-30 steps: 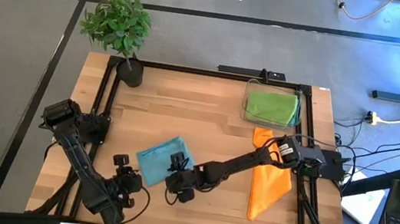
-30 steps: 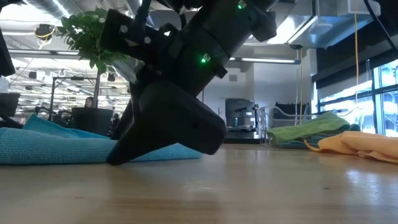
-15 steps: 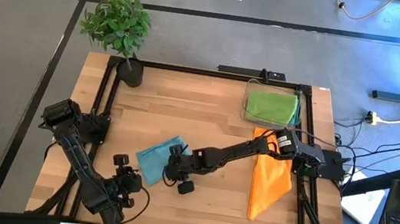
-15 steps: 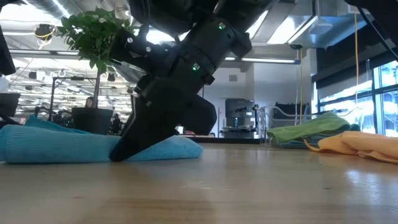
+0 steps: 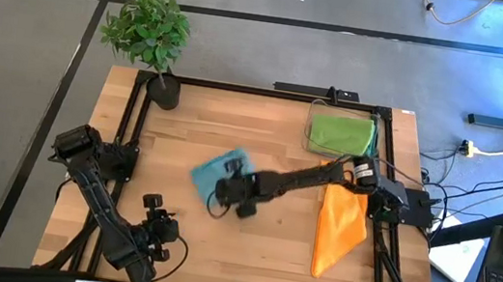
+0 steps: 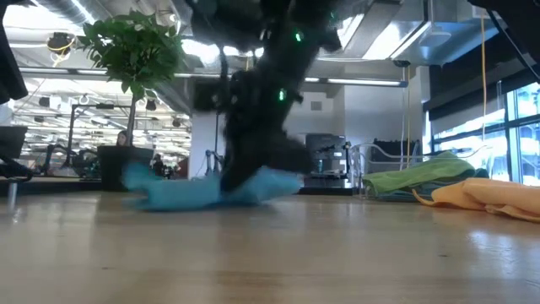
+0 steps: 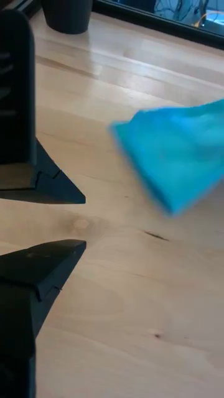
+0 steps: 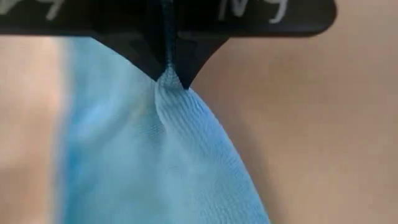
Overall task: Fold microfiber towels
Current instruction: Put the folded light blue microfiber towel into the transparent bin
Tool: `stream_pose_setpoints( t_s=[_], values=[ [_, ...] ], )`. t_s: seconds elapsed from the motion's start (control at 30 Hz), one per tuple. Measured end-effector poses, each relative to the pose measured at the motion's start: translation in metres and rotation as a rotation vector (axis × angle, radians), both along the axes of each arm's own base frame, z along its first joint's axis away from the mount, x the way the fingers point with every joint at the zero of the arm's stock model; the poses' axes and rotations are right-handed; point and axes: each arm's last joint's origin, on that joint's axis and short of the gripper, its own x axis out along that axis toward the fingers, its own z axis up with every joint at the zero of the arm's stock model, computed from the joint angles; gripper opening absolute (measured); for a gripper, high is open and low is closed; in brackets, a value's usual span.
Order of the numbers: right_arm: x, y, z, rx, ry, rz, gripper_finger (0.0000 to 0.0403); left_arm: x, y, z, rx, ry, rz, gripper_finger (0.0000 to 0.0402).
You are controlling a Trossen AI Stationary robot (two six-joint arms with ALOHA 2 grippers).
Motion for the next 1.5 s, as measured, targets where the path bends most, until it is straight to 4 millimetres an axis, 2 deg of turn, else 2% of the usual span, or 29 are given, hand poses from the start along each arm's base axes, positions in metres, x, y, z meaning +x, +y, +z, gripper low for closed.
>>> stream_pose_setpoints(
  t_s=[0.13,0.23,0.3,0.37,0.53,0.63,0.87,1.1,1.2,1.3,1.4,1.5],
  values=[
    [-0.010,-0.030,0.056,-0.106,0.033,-0.080,0.0006,0.000,0.000,0.000,-0.001,-0.015,0.008,0.0096],
    [-0.023,-0.062,0.078,-0.103,0.104,-0.165,0.0006,0.000,-0.002,0.001,0.000,-0.061,0.013,0.0096],
    [-0.034,-0.084,0.102,-0.098,0.089,-0.235,0.0006,-0.001,-0.004,0.001,-0.005,-0.087,0.004,0.0096],
    [-0.050,-0.105,0.129,-0.107,0.066,-0.299,0.0006,-0.003,-0.007,0.001,-0.010,-0.111,-0.008,0.0096],
    [-0.091,-0.153,0.171,-0.064,0.060,-0.415,0.0006,-0.006,-0.013,0.002,0.004,-0.180,-0.042,0.0096],
    [-0.124,-0.175,0.203,-0.073,0.028,-0.476,0.0006,-0.008,-0.015,0.002,0.017,-0.214,-0.057,0.0096],
    [-0.185,-0.211,0.239,-0.195,0.090,-0.565,0.0006,-0.007,-0.014,0.003,0.029,-0.258,-0.054,0.0096],
    [-0.214,-0.236,0.245,-0.317,0.217,-0.635,0.0006,-0.006,-0.015,0.003,0.033,-0.278,-0.056,0.0096],
    [-0.216,-0.239,0.234,-0.308,0.259,-0.661,0.0006,-0.006,-0.015,0.003,0.029,-0.283,-0.052,0.0096],
    [-0.216,-0.233,0.204,-0.265,0.379,-0.619,0.0006,-0.005,-0.016,0.003,0.012,-0.297,-0.050,0.0096],
    [-0.219,-0.224,0.159,-0.226,0.515,-0.582,0.0006,-0.004,-0.018,0.003,0.001,-0.312,-0.050,0.0096],
    [-0.224,-0.212,0.116,-0.212,0.579,-0.565,0.0006,-0.005,-0.020,0.002,-0.014,-0.322,-0.052,0.0096]
  ],
)
